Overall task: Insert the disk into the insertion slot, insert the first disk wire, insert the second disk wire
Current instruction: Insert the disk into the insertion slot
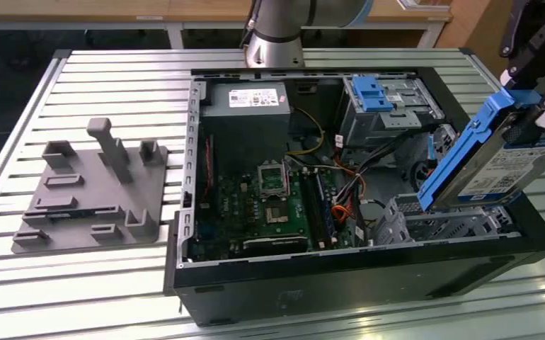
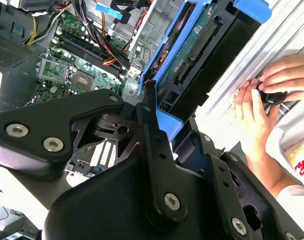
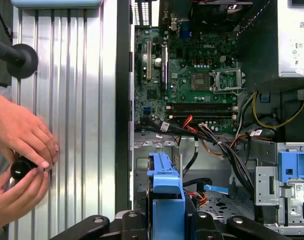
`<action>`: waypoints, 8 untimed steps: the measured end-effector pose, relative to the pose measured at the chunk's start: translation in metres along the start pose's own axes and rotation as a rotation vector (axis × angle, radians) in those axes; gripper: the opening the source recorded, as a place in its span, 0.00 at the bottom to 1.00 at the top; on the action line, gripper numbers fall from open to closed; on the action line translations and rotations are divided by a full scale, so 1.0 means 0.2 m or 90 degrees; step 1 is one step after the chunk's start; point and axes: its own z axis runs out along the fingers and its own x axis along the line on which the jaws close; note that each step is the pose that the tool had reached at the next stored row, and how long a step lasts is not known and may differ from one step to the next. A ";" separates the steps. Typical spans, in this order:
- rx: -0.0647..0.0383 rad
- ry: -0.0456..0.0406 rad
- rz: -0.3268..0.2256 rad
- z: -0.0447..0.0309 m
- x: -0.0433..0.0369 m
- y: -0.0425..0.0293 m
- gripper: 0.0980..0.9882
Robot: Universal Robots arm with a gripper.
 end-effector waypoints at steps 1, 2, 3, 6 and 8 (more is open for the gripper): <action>0.000 0.0000 0.000 0.000 0.000 0.000 0.30; 0.000 0.0000 0.000 0.000 0.000 0.000 0.30; 0.000 0.0000 0.000 0.000 0.000 0.000 0.30; 0.000 -0.0020 0.000 0.000 0.000 0.000 0.30; 0.000 -0.0066 0.000 0.000 0.002 0.000 0.30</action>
